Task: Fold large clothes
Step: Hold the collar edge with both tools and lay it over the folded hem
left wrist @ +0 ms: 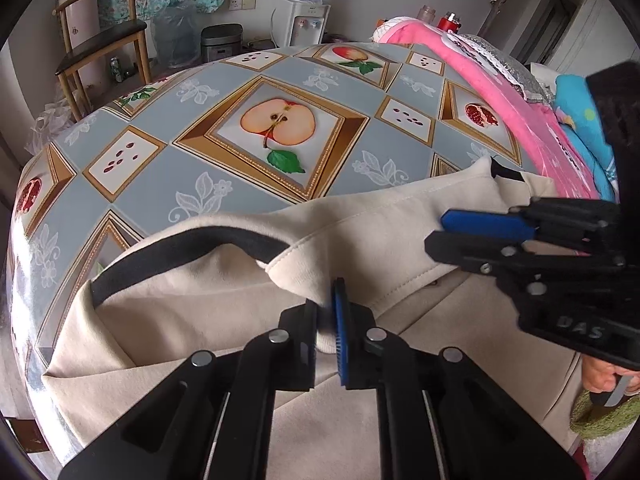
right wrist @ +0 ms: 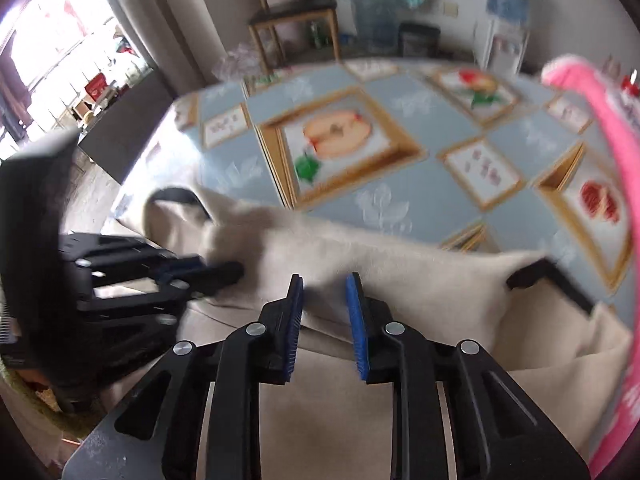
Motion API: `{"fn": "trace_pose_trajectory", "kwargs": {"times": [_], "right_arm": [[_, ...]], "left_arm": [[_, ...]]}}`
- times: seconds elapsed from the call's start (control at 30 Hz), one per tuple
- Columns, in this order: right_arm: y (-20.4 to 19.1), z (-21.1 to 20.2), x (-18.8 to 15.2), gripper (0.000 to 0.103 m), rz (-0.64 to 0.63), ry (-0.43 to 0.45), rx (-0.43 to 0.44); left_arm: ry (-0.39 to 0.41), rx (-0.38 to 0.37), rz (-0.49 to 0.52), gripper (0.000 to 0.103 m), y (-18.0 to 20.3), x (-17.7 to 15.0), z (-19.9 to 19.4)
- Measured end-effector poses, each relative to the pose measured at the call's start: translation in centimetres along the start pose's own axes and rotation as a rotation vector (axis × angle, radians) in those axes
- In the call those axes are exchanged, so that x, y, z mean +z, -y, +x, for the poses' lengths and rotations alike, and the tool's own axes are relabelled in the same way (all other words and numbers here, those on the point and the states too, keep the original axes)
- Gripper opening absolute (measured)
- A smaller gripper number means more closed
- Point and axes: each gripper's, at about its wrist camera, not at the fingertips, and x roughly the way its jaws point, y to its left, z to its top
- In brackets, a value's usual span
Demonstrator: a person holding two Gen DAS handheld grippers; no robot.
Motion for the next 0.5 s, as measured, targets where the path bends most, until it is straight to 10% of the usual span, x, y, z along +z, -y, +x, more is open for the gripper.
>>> {"fn": "trace_pose_trajectory", "kwargs": {"times": [0.3,0.5], "right_arm": [[0.8,0.2,-1.0,0.022,0.035,0.016,0.072],[0.6,0.3,-2.0,0.022,0.001,0.033,0.051]], "left_arm": [[0.149,-0.030,-0.086,0.017,-1.8,1.5,-4.6],[0.047,-0.059,0.028,0.018,2.0,1.6,-1.4]]}}
